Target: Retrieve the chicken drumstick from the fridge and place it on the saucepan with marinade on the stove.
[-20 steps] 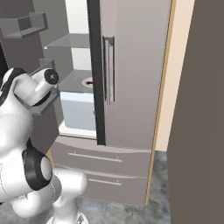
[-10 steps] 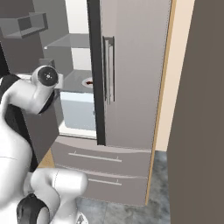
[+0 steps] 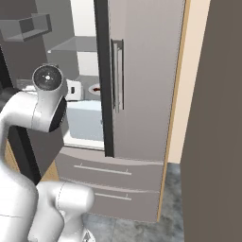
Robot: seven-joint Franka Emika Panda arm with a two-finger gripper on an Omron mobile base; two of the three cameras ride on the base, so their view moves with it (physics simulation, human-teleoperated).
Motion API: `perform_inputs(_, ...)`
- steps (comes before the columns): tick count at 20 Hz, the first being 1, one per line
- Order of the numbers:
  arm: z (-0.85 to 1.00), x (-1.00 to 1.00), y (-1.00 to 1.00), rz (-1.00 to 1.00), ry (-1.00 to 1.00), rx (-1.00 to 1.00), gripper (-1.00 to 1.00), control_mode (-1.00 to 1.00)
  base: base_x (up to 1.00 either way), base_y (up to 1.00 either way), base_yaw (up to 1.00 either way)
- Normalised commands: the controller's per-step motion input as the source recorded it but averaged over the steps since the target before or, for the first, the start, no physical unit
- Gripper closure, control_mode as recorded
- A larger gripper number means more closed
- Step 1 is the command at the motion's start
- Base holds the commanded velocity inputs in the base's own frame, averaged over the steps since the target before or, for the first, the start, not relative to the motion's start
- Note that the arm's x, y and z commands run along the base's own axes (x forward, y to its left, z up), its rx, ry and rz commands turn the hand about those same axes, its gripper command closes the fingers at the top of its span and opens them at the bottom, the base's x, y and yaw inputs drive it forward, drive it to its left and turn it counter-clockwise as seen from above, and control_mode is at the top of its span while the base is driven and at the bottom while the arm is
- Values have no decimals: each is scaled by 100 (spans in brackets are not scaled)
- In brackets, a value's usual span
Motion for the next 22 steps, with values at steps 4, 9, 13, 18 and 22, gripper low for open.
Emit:
perform_inputs(4,4,-48,-97,-12,22,-37,-100,-100,0,0,0)
perform_inputs(9,0,-10,-54,-21,12,-10,-100,-100,0,0,0)
perform_inputs(13,0,6,0,-5,1,0,-100,-100,0,0,0)
perform_inputs(18,-2,52,0,-10,-18,0,-100,-100,0,0,0)
perform_inputs(22,0,57,0,-12,-36,0,-100,-100,0,0,0)
